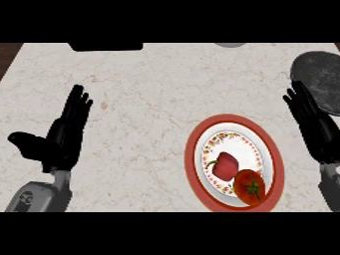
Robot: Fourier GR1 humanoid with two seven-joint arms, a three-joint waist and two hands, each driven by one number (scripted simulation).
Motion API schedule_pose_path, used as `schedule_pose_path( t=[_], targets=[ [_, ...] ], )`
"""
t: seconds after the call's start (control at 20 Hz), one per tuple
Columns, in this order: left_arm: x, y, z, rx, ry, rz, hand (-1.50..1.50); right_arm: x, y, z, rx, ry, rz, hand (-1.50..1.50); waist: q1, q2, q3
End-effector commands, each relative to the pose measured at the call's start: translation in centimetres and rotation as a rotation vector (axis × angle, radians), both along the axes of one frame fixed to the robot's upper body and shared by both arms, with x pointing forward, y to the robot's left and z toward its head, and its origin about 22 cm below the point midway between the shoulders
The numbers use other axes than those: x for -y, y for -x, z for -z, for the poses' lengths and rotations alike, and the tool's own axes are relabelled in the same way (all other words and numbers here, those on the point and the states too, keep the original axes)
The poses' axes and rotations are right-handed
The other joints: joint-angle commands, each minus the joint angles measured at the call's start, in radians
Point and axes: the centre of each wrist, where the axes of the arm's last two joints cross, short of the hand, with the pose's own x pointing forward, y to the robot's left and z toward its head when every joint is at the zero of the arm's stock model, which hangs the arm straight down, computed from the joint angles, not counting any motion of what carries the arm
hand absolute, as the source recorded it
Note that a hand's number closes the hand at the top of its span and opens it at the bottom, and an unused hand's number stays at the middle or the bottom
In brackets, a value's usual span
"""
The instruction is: Pick the bell pepper from the plate and place it in the pan
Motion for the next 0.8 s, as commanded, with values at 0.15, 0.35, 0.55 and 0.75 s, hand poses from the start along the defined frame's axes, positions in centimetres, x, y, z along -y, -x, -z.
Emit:
schedule_pose_path(
  t=[0.15, 0.35, 0.55, 0.75],
  targets=[
    [-1.0, -1.1, -1.8, 0.017, -0.090, 0.040, 0.00, -10.0, -2.4, -5.9, 0.196, -0.087, -0.744, 1.50, 0.117, 0.003, -0.019],
    [-0.6, -1.2, -1.5, -0.055, -0.080, 0.085, 0.00, -10.4, -3.7, -10.7, 0.324, 0.237, -1.063, 1.50, 0.104, 0.008, -0.021],
    [-3.3, -1.3, -2.0, -0.065, -0.071, 0.031, 0.00, -4.6, -4.8, -12.7, 0.509, 0.242, -1.153, -1.50, 0.056, 0.013, -0.018],
    [-3.0, -1.6, -2.4, -0.069, -0.074, 0.050, 0.00, -2.1, -7.0, -15.0, 0.600, 0.398, -1.124, -1.50, 0.060, 0.015, -0.019]
  ],
)
